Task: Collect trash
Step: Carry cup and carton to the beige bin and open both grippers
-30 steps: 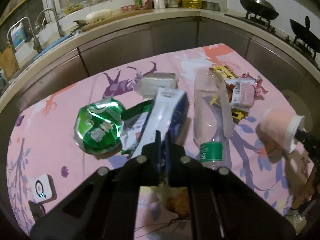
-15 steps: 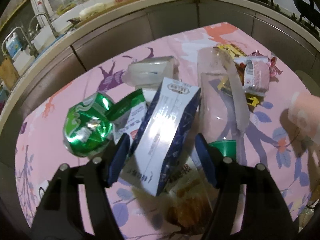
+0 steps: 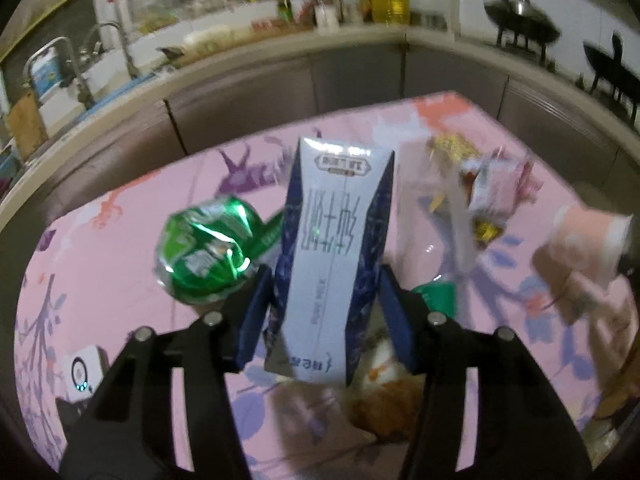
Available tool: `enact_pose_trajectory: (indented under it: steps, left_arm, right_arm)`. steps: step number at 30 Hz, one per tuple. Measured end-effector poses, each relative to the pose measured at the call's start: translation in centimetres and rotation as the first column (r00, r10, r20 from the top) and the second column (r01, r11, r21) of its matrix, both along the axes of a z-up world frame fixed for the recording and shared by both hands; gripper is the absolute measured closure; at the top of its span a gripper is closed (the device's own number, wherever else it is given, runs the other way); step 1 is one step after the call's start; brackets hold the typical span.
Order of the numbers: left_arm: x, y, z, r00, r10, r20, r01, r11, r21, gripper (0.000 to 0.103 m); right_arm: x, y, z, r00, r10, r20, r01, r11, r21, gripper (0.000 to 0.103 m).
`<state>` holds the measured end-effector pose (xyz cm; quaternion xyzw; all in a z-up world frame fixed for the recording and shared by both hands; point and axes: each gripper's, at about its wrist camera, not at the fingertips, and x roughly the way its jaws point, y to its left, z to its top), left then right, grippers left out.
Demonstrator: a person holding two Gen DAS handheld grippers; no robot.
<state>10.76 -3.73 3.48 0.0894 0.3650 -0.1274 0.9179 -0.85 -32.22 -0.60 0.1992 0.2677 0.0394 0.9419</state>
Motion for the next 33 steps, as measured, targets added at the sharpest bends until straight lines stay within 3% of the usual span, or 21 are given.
enact_pose_trajectory:
  steps: [3, 7, 10, 13, 15, 16, 18, 22, 24, 27, 33]
  left_arm:
    - [-1.7, -1.8, 2.5, 0.997, -0.053, 0.053, 0.056, 0.996, -0.067, 0.051]
    - [-2.2, -8.2, 3.9, 0.973, -0.228, 0.04, 0.231, 0.965, -0.121, 0.051]
    - [-1.9, -16.1, 3.6, 0.916, -0.402, -0.015, 0.391, 0.899, -0.198, 0.052]
    - [-1.9, -23.3, 2.3, 0.86, -0.508, -0.05, 0.489, 0.849, -0.2, 0.052]
    - [-1.8, -28.3, 1.1, 0.809, -0.578, -0.102, 0.547, 0.806, -0.225, 0.052]
    - [-1.7, -31.1, 0.1, 0.785, -0.604, -0.139, 0.567, 0.791, -0.231, 0.052]
    - [-1.4, -34.5, -1.6, 0.762, -0.623, -0.176, 0.589, 0.78, -0.212, 0.052]
    - [-0.8, -39.3, -4.1, 0.747, -0.631, -0.209, 0.599, 0.776, -0.199, 0.045]
    - [-0.3, -40.4, -4.8, 0.748, -0.617, -0.243, 0.583, 0.787, -0.203, 0.035]
    - [0.2, -40.6, -5.7, 0.754, -0.594, -0.282, 0.559, 0.805, -0.199, 0.034]
    - [-0.2, -36.8, -3.1, 0.802, -0.554, -0.221, 0.499, 0.826, -0.262, 0.034]
  right_arm:
    - [-0.7, -1.3, 0.2, 0.999, -0.039, 0.033, 0.039, 0.999, 0.021, 0.102]
    - [-2.6, -5.5, 0.6, 0.983, -0.171, 0.068, 0.167, 0.985, 0.05, 0.102]
    - [-4.4, -10.1, 0.3, 0.955, -0.292, 0.056, 0.286, 0.954, 0.087, 0.102]
    - [-5.5, -14.5, -0.5, 0.921, -0.39, 0.013, 0.387, 0.916, 0.104, 0.102]
    - [-5.8, -17.1, -1.6, 0.901, -0.432, -0.035, 0.433, 0.895, 0.109, 0.102]
    - [-5.8, -18.0, -2.2, 0.894, -0.443, -0.062, 0.448, 0.887, 0.113, 0.102]
    - [-5.9, -19.5, -3.3, 0.876, -0.47, -0.106, 0.481, 0.865, 0.144, 0.102]
    - [-5.6, -21.1, -5.8, 0.872, -0.454, -0.186, 0.488, 0.839, 0.24, 0.099]
    - [-5.8, -21.4, -6.4, 0.861, -0.47, -0.196, 0.506, 0.828, 0.242, 0.094]
    - [-6.1, -21.7, -6.6, 0.864, -0.465, -0.193, 0.502, 0.822, 0.268, 0.086]
    - [-6.7, -21.1, -5.2, 0.85, -0.507, -0.144, 0.527, 0.813, 0.248, 0.066]
